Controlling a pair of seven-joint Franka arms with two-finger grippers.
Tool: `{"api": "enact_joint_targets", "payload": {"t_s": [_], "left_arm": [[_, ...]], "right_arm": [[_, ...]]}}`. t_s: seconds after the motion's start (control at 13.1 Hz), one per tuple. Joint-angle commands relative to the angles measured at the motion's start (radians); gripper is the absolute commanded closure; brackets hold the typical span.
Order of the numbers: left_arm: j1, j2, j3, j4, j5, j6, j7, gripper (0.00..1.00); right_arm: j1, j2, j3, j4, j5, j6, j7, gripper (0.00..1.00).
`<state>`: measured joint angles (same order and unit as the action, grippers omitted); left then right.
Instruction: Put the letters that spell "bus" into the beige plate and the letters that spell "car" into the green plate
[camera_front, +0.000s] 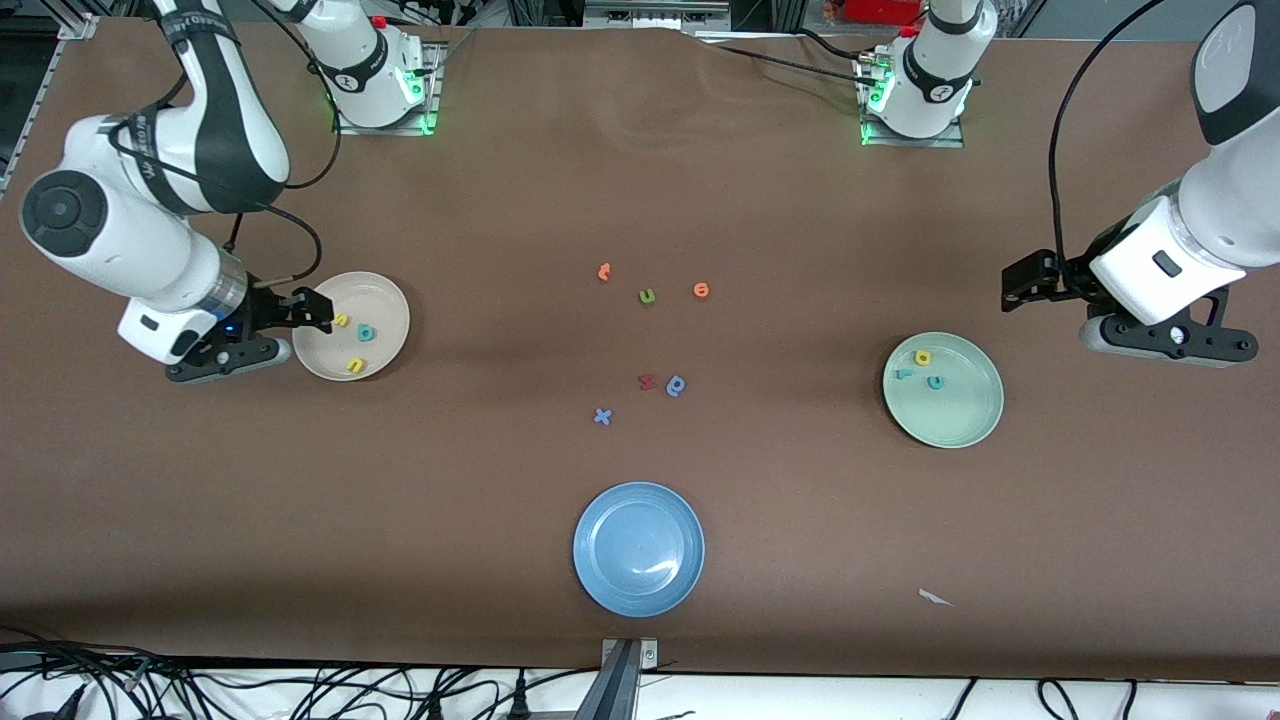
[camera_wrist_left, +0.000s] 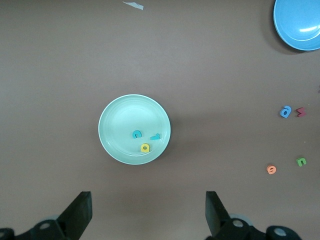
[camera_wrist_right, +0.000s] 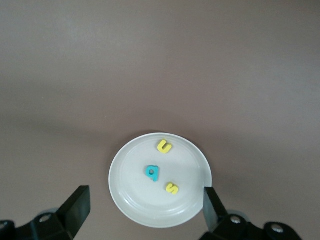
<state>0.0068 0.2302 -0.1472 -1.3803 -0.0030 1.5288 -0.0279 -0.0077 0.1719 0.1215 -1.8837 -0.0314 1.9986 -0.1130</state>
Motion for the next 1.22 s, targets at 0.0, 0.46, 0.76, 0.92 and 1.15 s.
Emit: {"api": "enact_joint_targets", "payload": {"t_s": [0.0,0.46,0.76,0.92,1.15], "left_arm": [[0.001,-0.011,0.002,0.004,-0.009,-0.01,0.022,0.0],[0.001,-0.012,0.002,0.004,-0.009,-0.01,0.022,0.0],[-0.001,-0.012,0.002,0.004,-0.008,-0.01,0.022,0.0],[-0.002,-0.012,0.002,0.004,-0.009,-0.01,0.022,0.0],[-0.002,-0.012,0.002,0.004,-0.008,-0.01,0.022,0.0]], "right_arm": [[0.118,0.004,-0.124,0.148,0.018,-0.182,0.026,0.0],[0.107,0.077,-0.129,0.357,0.01,-0.354,0.015,0.0],[0.084,0.08,-0.129,0.359,0.008,-0.359,0.012,0.0],[0.09,0.075,-0.128,0.367,0.001,-0.362,0.013,0.0],[0.089,0.054,-0.129,0.454,0.001,-0.479,0.013,0.0]]}}
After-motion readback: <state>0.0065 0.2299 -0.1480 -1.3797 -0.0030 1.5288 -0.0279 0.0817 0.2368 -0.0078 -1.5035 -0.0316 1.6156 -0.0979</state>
